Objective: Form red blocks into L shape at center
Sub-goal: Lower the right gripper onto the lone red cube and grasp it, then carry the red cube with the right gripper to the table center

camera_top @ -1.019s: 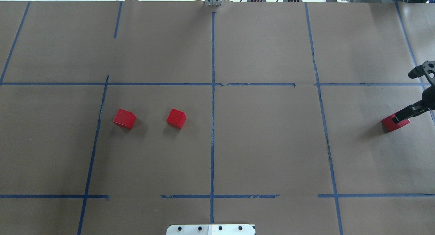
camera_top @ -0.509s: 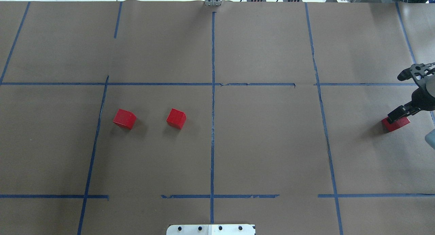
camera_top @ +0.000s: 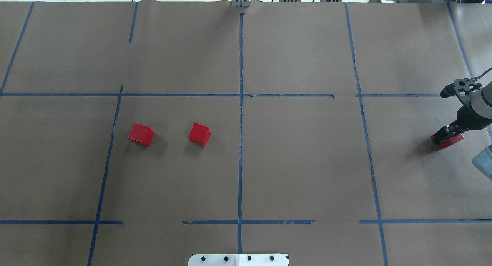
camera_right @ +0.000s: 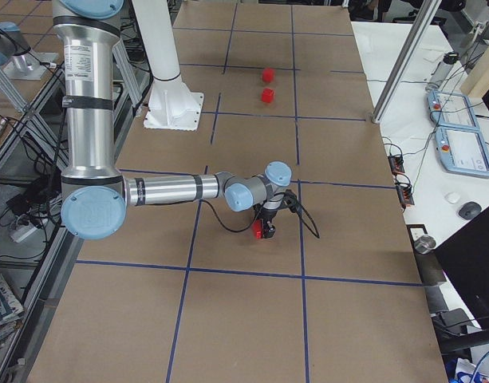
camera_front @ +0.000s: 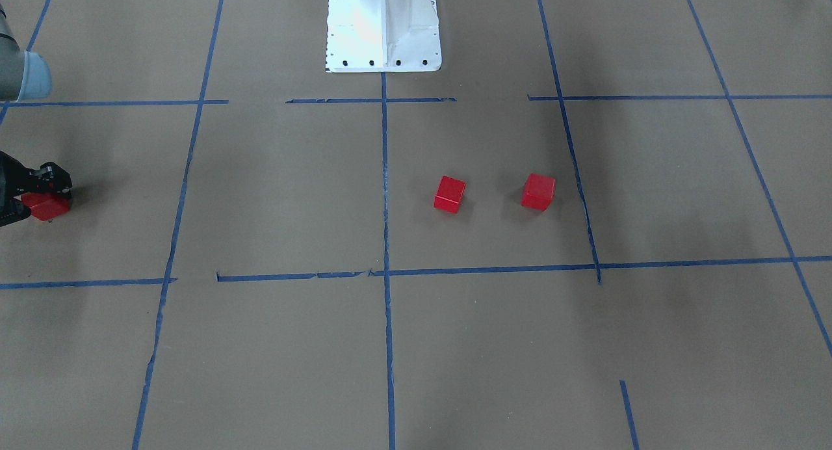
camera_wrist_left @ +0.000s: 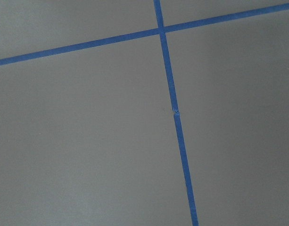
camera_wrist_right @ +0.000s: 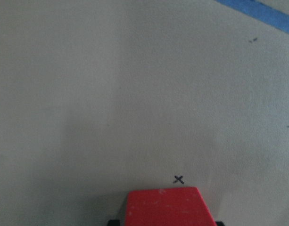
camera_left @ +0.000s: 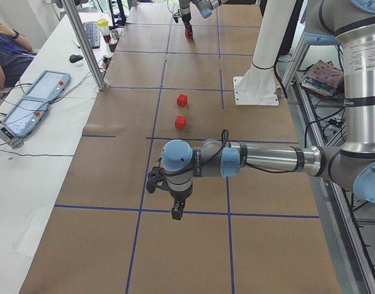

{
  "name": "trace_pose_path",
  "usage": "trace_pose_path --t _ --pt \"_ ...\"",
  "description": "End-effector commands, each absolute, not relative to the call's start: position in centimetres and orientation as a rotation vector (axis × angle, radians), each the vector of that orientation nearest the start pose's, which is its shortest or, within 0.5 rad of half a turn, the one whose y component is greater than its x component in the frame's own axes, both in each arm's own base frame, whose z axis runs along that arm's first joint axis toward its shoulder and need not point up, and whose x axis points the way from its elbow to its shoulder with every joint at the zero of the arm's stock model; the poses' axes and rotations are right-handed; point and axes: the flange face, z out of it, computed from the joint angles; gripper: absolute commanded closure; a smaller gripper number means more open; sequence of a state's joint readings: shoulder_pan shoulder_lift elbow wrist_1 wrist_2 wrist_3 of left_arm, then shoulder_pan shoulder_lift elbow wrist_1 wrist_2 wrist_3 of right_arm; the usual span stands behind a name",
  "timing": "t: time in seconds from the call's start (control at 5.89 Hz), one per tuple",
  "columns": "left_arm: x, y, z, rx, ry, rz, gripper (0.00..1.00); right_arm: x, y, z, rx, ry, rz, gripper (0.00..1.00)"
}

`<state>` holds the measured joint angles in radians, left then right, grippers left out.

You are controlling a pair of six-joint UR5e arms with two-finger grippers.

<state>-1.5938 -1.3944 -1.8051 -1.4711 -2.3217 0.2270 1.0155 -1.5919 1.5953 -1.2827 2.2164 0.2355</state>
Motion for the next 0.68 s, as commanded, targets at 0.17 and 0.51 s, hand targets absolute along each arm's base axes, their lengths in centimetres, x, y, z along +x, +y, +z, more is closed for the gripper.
trace_pose_path --t 0.17,0.51 --pt "-7.5 -41.2 63.5 0.055 0.752 0.179 0.00 -20.4 -46.5 59.1 0.059 -0.737 -0.385 0.84" --pt "-7.5 -41.2 63.5 0.055 0.752 0.179 0.00 -28.0 -47.5 48.5 0.049 -0.836 -0.213 0.83"
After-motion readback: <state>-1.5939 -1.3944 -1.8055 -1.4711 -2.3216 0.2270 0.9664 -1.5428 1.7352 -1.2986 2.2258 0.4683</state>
